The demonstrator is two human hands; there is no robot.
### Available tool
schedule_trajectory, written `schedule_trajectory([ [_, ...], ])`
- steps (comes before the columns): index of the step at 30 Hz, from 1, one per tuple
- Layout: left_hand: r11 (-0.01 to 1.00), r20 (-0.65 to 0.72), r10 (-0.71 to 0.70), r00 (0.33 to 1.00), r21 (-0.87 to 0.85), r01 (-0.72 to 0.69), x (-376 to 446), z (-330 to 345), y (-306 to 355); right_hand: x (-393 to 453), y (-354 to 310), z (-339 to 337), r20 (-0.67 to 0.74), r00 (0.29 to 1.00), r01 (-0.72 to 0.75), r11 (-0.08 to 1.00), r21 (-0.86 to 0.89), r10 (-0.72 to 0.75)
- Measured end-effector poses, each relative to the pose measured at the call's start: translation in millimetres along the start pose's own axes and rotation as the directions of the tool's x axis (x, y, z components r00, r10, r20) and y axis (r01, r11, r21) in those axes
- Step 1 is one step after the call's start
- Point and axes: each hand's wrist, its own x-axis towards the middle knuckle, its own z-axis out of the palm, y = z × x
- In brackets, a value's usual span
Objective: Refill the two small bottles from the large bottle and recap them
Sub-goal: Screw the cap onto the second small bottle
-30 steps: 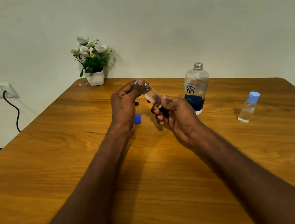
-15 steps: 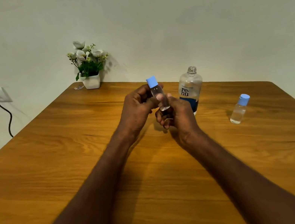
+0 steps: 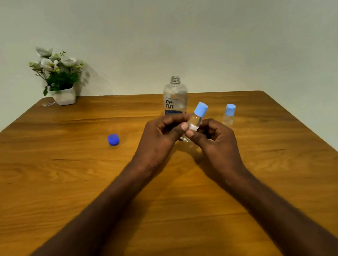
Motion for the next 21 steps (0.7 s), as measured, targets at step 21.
schedule_trajectory([
  [21,0.948,-0.248,-0.158,0.956,0.234,0.217,43,79,-41,21,19,-44,-0.563,0.814,-0.34,0.903,-0.263,0.143],
])
